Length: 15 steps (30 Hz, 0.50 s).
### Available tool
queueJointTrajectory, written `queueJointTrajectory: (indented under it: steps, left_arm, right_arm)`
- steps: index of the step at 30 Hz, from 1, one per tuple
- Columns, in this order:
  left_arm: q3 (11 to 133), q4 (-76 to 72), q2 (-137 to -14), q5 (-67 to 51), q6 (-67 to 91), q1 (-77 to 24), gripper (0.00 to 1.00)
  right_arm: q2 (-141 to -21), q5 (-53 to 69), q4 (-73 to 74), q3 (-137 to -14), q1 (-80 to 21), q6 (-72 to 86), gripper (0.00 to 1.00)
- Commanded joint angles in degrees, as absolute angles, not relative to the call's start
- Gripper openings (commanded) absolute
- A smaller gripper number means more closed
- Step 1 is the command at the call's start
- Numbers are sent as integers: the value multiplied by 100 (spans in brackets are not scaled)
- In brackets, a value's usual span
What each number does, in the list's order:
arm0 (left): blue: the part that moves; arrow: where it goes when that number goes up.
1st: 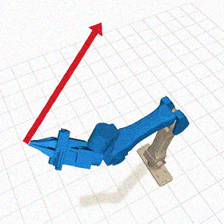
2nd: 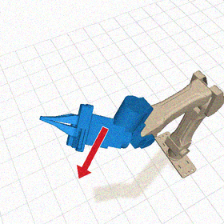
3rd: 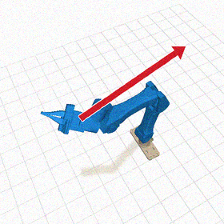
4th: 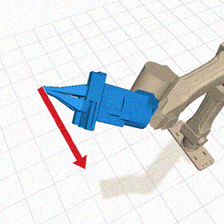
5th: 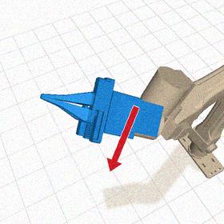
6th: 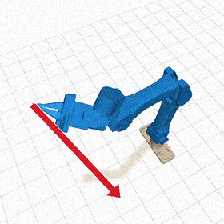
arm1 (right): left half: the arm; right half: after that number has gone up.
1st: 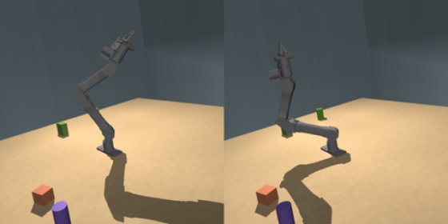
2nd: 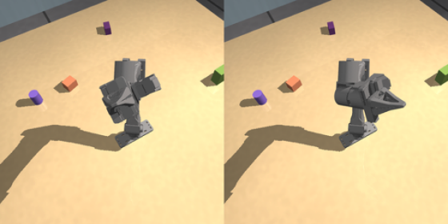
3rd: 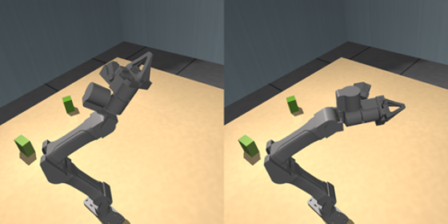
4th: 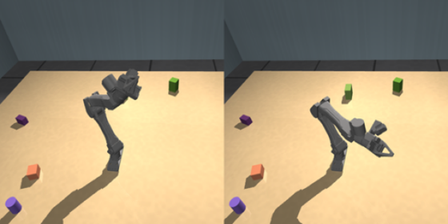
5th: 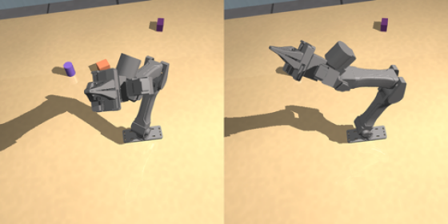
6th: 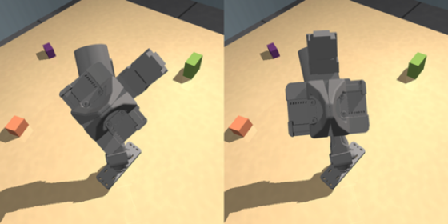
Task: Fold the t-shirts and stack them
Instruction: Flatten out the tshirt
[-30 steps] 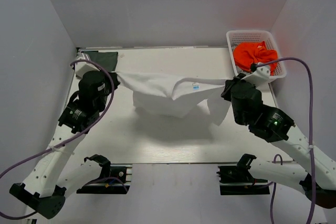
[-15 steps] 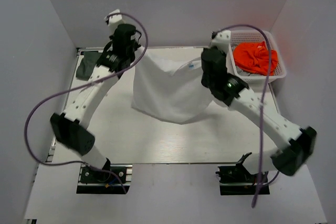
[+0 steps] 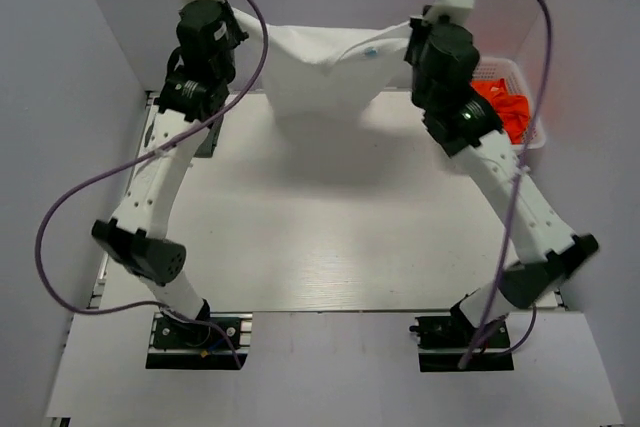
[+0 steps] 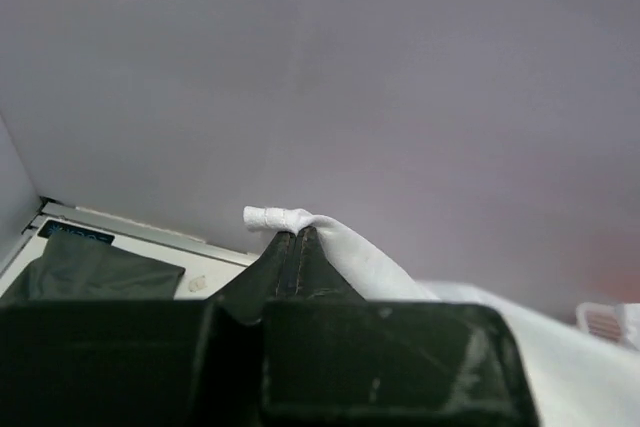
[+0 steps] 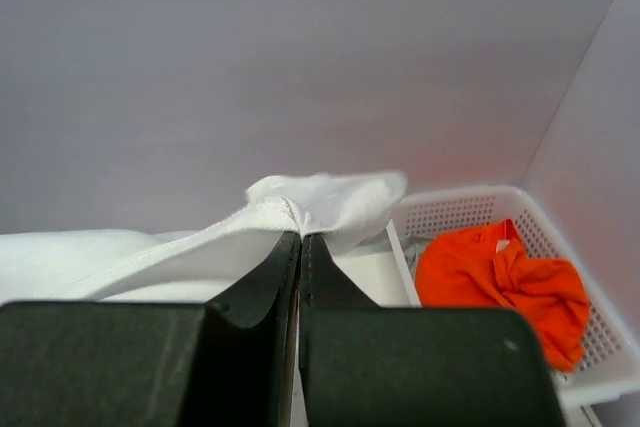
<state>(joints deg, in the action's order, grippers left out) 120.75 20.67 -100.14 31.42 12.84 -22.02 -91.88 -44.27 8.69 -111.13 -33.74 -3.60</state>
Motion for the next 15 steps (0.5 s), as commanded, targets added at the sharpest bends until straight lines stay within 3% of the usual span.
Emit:
queueJointTrajectory:
  steps: [1,4,5,7,10,12,14,15]
  left_arm:
    - [11429,1836,-8861,3041,1020,-2302,0]
    - [9971,2135,-8168,2596,1563,-2303,0]
    - [8984,2188,-7617,2306,1782,-2303,0]
    - [7854,2110,-7025,1576,2631,-2355,0]
    - [5196,1986,-6023,328,3651,-2355,0]
    - [4328,1908,-5496,-539,4120,-2355,0]
    - [3632,2360,-5274,-1061,4358,-2416,4]
    - [3473,2573,-5160,-1168,4446,-2417,18]
  right_arm:
    - [-8254,-4140,589,-9876,-3322,-98,0]
    - [-7604,-3964,598,-8502,-3314,421,0]
    - [-7472,-3912,632,-7794,-3313,665,0]
    - [-7111,-3885,887,-7359,-3313,904,0]
    - [-6724,-3859,1396,-6339,-3296,1825,0]
    - [-6452,-3710,1904,-5585,-3296,2683,4]
    - [-6285,-3595,2196,-5038,-3296,3214,2]
    - [-6267,-3438,2389,-4706,-3296,3460,4]
